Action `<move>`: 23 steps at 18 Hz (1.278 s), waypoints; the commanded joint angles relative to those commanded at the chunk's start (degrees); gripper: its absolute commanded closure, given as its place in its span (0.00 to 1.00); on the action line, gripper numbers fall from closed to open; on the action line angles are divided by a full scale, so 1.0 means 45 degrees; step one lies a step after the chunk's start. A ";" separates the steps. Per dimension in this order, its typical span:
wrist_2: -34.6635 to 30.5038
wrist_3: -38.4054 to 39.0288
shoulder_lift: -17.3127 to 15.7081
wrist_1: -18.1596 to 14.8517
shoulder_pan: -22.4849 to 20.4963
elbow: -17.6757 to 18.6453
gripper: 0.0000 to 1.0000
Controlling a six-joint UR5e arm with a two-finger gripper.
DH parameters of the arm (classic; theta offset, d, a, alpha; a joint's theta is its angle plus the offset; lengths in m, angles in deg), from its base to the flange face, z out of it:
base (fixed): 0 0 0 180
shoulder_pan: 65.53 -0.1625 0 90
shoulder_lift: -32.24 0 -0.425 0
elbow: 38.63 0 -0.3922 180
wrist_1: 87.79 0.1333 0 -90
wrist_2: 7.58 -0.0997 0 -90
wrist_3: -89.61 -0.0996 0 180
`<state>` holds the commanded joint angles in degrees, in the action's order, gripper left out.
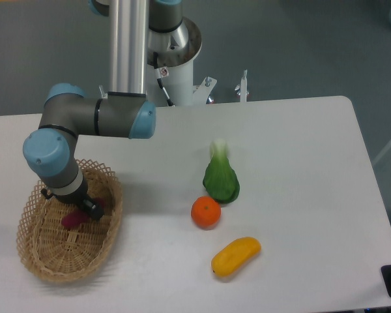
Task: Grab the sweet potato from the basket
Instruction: 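Lift the sweet potato up out of the basket, then carry the held sweet potato over the table beside the bok choy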
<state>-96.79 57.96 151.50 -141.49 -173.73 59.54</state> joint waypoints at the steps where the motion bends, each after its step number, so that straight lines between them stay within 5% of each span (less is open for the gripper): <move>1: 0.0000 0.0195 -0.0019 0.0155 0.0000 0.0019 0.45; 6: -0.0039 0.0958 -0.0526 0.0157 0.0000 -0.0175 0.85; 11: -0.0039 0.0919 -0.1248 0.0098 -0.0408 -0.0449 0.87; 16: -0.0019 0.0744 -0.2244 0.0020 -0.2242 -0.0605 0.87; 23: -0.0020 -0.1263 -0.2558 -0.0019 -0.5074 -0.0488 0.87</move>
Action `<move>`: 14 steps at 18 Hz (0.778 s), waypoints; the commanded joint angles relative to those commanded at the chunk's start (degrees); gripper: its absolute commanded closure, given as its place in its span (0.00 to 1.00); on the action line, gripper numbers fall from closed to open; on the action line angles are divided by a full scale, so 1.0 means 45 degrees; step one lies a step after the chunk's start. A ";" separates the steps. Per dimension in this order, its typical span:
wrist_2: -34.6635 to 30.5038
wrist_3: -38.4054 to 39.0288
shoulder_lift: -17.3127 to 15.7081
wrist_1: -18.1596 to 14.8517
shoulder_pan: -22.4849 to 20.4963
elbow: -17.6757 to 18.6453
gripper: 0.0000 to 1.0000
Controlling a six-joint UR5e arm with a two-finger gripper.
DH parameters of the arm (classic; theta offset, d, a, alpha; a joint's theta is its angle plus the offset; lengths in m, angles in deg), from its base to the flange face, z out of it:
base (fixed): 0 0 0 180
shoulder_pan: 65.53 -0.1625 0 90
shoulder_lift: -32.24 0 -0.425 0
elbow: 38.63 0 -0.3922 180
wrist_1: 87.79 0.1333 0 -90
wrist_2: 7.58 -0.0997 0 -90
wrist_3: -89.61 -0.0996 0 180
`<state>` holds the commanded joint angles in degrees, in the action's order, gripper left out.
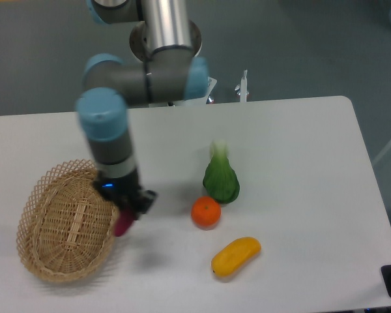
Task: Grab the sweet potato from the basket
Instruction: 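Carry the held sweet potato over the table beside the bok choy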
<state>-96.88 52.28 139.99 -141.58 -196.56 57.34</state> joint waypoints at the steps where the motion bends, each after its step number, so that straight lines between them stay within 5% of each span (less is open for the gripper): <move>1: 0.0000 -0.0488 -0.0039 0.0000 -0.0469 0.0039 0.87; 14: 0.0118 -0.6426 0.0000 0.0117 -0.5120 0.0488 0.87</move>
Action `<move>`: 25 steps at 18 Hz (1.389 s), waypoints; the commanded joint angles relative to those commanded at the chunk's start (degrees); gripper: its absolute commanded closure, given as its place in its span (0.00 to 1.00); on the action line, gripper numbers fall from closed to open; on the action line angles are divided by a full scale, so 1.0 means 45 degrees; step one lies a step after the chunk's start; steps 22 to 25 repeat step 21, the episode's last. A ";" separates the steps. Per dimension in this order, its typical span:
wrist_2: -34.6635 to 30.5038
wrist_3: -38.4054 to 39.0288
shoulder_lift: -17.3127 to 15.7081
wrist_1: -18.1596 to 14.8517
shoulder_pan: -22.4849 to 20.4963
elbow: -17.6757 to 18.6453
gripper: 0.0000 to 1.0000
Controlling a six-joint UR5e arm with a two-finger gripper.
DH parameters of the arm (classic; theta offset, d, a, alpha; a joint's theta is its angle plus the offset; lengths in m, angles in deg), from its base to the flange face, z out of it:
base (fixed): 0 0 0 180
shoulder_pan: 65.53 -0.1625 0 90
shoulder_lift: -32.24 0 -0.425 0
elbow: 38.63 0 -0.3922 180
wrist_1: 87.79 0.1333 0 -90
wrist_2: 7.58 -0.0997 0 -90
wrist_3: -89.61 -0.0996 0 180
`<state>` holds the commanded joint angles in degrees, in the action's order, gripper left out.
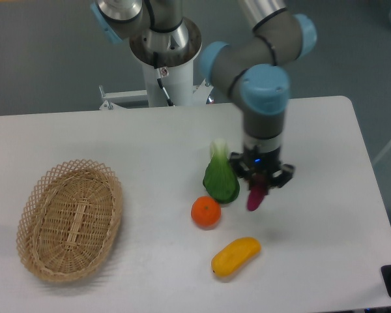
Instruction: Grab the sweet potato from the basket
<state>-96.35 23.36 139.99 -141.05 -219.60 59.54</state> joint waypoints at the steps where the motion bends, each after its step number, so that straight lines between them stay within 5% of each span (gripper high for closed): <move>1: 0.0019 -0.0488 0.0020 0.0000 -0.0234 0.0000 0.87; 13: 0.0586 -0.3675 0.0488 -0.0117 -0.1487 -0.0918 0.88; 25: 0.0742 -0.3950 0.0488 -0.0137 -0.1721 -0.0957 0.88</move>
